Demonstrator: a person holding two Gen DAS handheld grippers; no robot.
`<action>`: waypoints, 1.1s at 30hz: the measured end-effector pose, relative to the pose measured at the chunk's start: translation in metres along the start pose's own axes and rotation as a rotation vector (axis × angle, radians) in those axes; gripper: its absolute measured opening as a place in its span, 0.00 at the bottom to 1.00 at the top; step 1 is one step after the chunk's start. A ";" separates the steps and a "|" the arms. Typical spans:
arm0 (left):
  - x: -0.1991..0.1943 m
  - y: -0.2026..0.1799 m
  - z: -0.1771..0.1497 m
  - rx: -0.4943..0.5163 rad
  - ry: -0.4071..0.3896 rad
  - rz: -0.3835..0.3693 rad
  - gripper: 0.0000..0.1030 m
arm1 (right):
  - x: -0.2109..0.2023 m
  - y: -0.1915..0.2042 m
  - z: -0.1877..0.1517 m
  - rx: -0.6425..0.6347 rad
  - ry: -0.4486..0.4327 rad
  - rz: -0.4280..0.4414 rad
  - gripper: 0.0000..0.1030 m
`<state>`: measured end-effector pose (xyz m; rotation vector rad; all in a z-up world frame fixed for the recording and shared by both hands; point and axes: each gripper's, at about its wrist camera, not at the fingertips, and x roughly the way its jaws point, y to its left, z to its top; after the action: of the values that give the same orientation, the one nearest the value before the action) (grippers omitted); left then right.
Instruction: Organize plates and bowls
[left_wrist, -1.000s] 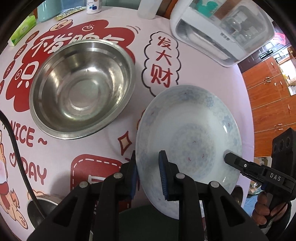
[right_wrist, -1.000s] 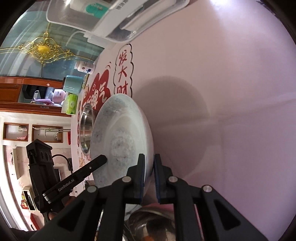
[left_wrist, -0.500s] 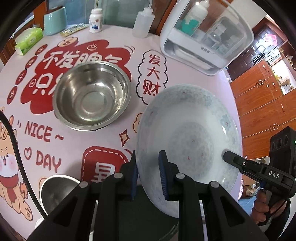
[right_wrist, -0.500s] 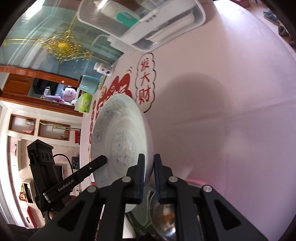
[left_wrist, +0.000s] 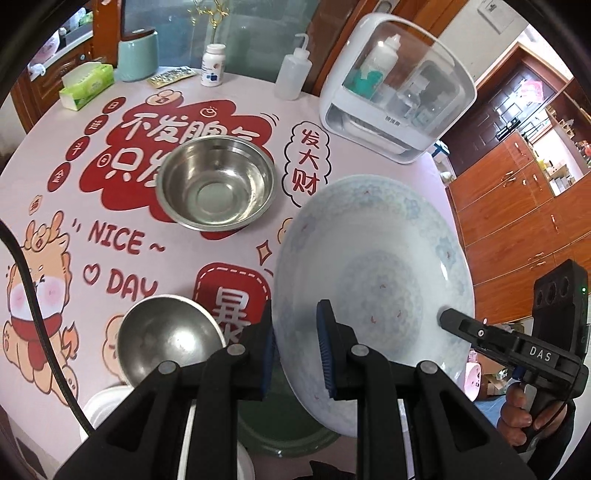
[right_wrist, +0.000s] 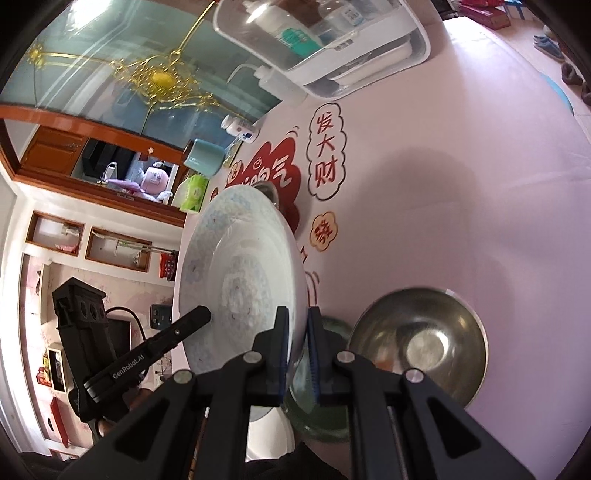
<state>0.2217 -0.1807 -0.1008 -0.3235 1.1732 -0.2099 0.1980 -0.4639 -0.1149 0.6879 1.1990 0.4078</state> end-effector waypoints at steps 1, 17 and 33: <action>-0.004 0.002 -0.003 -0.006 -0.004 -0.001 0.18 | 0.000 0.003 -0.003 -0.006 0.004 -0.002 0.09; -0.065 0.049 -0.063 -0.032 -0.043 0.004 0.18 | 0.008 0.051 -0.073 -0.060 0.037 -0.007 0.09; -0.106 0.098 -0.105 0.028 -0.021 -0.007 0.18 | 0.025 0.087 -0.154 -0.014 0.014 -0.032 0.09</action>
<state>0.0838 -0.0685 -0.0803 -0.3046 1.1475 -0.2282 0.0664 -0.3429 -0.1040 0.6539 1.2175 0.3944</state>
